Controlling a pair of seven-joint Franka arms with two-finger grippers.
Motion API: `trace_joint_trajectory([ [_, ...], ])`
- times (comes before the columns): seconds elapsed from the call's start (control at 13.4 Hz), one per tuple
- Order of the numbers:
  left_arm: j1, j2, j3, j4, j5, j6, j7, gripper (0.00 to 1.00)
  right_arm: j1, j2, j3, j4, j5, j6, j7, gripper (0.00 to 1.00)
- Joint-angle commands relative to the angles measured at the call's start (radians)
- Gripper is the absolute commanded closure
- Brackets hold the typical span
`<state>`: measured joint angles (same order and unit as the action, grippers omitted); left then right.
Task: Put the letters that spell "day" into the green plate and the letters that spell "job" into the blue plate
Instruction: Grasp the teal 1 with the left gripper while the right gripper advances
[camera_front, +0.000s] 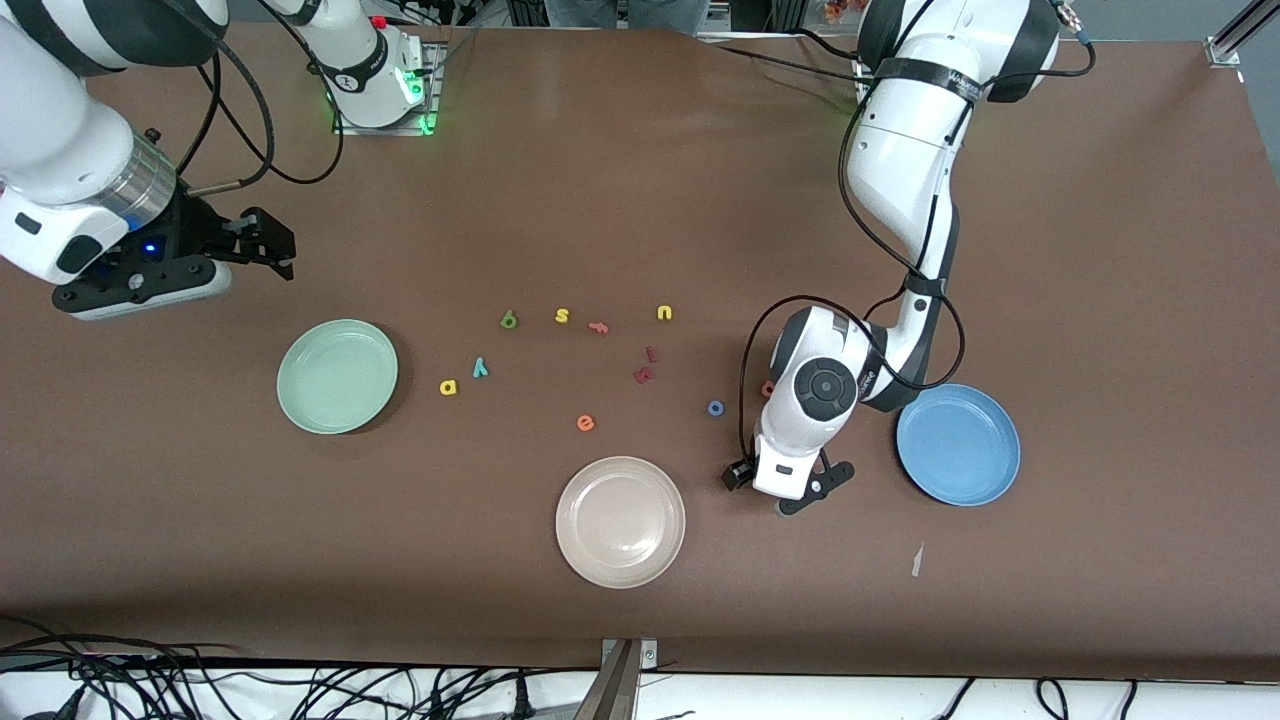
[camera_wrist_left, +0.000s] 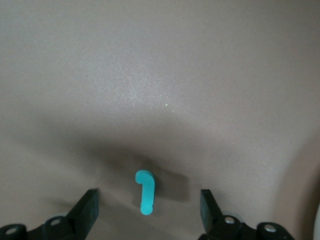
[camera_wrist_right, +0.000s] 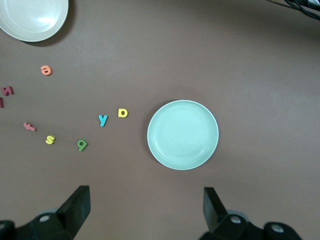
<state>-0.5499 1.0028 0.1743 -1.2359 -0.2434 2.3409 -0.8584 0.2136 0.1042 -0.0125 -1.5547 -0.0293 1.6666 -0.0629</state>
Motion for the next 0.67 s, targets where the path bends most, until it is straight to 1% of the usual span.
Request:
trace_joint_trajectory([
  [0.0,-0.005,0.019,0.010,0.030,0.021,-0.011,0.016,0.44,0.003,0.017,-0.001,0.018,0.015,-0.019,-0.006,0.00],
  [0.07,-0.005,0.019,0.010,0.030,0.022,-0.011,0.021,0.49,0.001,0.016,-0.003,0.015,0.017,-0.024,-0.005,0.00],
  [0.22,-0.005,0.020,0.010,0.030,0.022,-0.011,0.024,0.63,0.000,0.014,-0.004,0.018,0.006,-0.057,-0.008,0.00],
  [0.45,-0.007,0.027,0.010,0.030,0.024,-0.011,0.024,0.83,-0.010,0.015,-0.013,0.019,0.000,-0.071,-0.076,0.00],
  [0.6,-0.013,0.028,0.011,0.030,0.027,-0.011,0.024,0.93,-0.011,0.015,-0.020,0.019,0.005,-0.103,-0.083,0.00],
])
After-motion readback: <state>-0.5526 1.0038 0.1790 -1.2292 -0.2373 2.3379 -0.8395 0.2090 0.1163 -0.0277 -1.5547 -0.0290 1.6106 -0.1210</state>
